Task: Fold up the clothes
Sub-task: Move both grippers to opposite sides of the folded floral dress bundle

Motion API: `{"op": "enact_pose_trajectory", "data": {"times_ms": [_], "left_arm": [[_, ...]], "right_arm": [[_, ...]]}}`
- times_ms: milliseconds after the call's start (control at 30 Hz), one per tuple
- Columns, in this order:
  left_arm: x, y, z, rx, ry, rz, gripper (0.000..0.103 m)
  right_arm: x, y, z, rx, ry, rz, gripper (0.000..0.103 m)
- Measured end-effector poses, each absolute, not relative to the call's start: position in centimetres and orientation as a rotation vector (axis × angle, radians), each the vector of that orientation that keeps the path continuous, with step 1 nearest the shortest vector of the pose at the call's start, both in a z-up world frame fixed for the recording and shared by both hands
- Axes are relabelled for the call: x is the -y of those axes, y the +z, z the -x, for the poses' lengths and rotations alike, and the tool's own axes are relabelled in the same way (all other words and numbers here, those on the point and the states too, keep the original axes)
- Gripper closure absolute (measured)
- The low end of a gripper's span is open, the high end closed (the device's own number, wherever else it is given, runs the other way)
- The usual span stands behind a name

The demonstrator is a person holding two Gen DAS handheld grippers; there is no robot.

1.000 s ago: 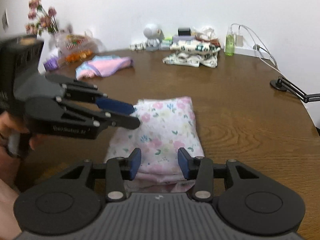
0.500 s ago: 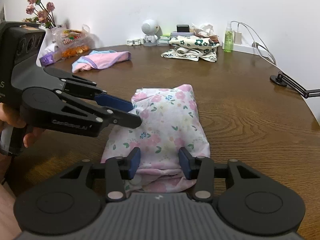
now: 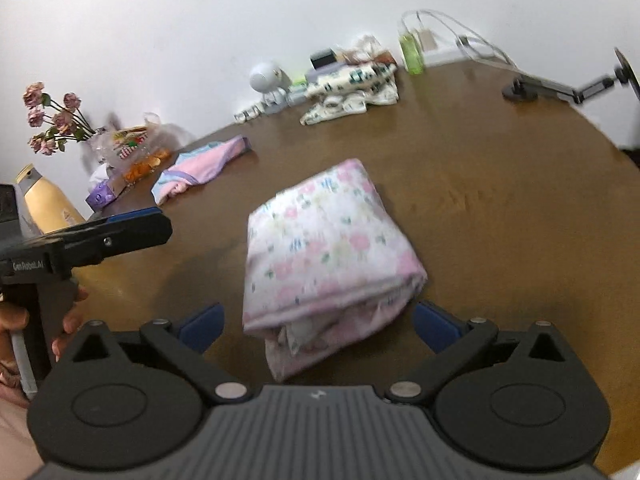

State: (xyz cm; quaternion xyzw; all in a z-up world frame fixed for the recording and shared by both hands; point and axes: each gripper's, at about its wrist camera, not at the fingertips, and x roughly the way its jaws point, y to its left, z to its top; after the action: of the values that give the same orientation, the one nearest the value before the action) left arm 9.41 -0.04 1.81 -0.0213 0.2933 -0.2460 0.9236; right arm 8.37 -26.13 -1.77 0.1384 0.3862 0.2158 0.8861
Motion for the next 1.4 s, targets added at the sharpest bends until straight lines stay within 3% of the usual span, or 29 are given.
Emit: {"op": "enact_pose_trajectory", "data": {"times_ms": [800,1400], "left_arm": [[-0.4,1.8,-10.1,-0.688,-0.501,-0.116,0.000],[3.3,2.2,-17.1,-0.756,-0.653,-0.280,0.000]], "right_arm": [[26.5,-2.5,-7.2,-0.879,0.318,-0.356,0.000],[26.3,-3.0,-8.8,-0.936,0.295,-0.444,0.000]]}}
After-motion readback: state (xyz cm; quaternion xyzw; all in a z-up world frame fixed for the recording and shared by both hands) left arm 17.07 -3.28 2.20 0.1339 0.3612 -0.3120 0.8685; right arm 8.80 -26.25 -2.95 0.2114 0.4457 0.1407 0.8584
